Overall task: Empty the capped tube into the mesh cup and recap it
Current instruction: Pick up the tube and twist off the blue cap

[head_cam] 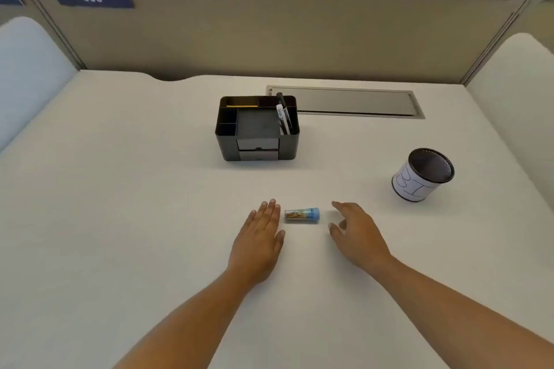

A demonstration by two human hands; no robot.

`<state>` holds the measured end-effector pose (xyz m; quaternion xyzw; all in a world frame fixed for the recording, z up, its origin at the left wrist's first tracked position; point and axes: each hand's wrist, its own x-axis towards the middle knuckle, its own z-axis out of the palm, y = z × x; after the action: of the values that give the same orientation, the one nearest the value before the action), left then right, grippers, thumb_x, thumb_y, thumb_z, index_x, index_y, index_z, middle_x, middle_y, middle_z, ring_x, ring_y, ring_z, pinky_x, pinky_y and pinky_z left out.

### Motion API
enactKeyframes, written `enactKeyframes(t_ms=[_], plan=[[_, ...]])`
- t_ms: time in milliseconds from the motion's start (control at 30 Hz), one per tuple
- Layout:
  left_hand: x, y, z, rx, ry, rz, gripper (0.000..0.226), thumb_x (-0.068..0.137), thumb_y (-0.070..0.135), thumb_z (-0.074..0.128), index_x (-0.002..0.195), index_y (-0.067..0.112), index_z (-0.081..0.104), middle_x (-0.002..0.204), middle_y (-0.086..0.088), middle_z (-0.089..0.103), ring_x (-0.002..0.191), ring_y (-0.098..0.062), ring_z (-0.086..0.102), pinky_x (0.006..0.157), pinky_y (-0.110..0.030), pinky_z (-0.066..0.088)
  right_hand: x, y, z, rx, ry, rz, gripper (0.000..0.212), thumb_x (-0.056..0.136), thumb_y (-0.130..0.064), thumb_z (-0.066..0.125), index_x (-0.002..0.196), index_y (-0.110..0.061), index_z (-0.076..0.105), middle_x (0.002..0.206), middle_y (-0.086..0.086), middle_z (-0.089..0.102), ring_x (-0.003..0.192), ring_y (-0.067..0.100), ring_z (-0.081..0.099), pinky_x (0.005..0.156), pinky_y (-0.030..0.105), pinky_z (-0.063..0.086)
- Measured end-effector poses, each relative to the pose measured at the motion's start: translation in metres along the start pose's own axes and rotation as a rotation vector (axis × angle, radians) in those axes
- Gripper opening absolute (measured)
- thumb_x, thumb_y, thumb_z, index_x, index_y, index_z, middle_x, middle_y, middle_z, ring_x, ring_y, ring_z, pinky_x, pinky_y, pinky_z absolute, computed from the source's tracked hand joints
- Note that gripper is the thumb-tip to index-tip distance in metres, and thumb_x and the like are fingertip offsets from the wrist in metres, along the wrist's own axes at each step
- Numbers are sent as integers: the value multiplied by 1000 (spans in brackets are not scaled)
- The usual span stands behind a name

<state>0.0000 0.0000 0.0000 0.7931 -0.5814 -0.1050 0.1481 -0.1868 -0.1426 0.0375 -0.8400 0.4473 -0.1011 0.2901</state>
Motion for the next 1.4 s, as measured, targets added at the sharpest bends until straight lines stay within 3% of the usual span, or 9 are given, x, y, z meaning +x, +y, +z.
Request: enactKeyframes(t_ms=[133, 300, 567, 700, 800, 867, 1000, 1267, 1400], plan=[[2, -2, 4, -7, 11, -108, 64, 100, 48, 22, 153, 16, 5, 163, 1, 6, 149, -12, 0, 119, -30, -3, -2, -2, 8, -60, -49, 0, 56, 91, -26, 65, 143, -20, 47, 135, -1, 52, 104, 18, 59, 95, 33, 51], [9, 0, 7, -12, 10, -61, 65, 100, 49, 27, 153, 17, 8, 163, 1, 10, 149, -13, 3, 119, -30, -3, 7, -15, 14, 60, -1, 1, 54, 89, -15, 71, 139, -23, 52, 128, 0, 56, 75, 4, 55, 80, 18, 46], [15, -3, 4, -88, 29, 42, 64, 99, 46, 38, 152, 17, 15, 162, -1, 19, 148, -13, 13, 118, -26, 1, 18, -32, 19, 41, -41, 4, 35, 82, -10, 75, 116, -17, 71, 111, 4, 69, 93, 16, 62, 86, 18, 45], [11, 0, -7, -113, 83, 93, 63, 98, 44, 43, 151, 19, 20, 161, -1, 23, 147, -15, 17, 119, -29, 6, 15, -47, 11, 175, -78, 53, 25, 76, -16, 83, 101, -18, 76, 94, -1, 76, 67, -2, 63, 60, 2, 44], [4, 6, -25, -151, 122, 136, 57, 99, 42, 43, 150, 25, 25, 160, 2, 24, 146, -16, 20, 119, -33, 8, 2, -61, -9, 380, -74, 118, 19, 78, -19, 83, 96, -21, 76, 83, -5, 75, 62, -1, 64, 61, 11, 51], [-1, 13, -40, -234, 148, 187, 50, 97, 39, 50, 144, 25, 38, 154, 1, 39, 137, -19, 38, 116, -38, 26, -12, -69, -26, 548, -77, 142, 16, 80, -16, 81, 94, -23, 76, 81, -1, 76, 68, 12, 70, 65, 22, 59], [-7, 39, -72, -444, 182, 257, 42, 94, 37, 57, 134, 27, 49, 120, 4, 62, 101, -13, 58, 85, -34, 54, -37, -83, -52, 674, -98, 103, 15, 83, -15, 79, 95, -23, 76, 86, 1, 78, 74, 21, 74, 67, 25, 62], [13, 75, -104, -683, 168, 287, 41, 89, 39, 63, 124, 18, 63, 96, 2, 71, 85, -10, 64, 77, -30, 56, -38, -80, -93, 779, -55, 51, 12, 83, -12, 79, 93, -18, 77, 83, 8, 79, 69, 17, 71, 65, 24, 57], [29, 84, -106, -653, 225, 245, 50, 80, 48, 68, 119, 17, 67, 92, 7, 71, 80, 1, 61, 76, -11, 48, -28, -67, -107, 791, -64, 43, 14, 82, -10, 79, 95, -16, 77, 80, 5, 78, 67, 15, 70, 68, 25, 59]])
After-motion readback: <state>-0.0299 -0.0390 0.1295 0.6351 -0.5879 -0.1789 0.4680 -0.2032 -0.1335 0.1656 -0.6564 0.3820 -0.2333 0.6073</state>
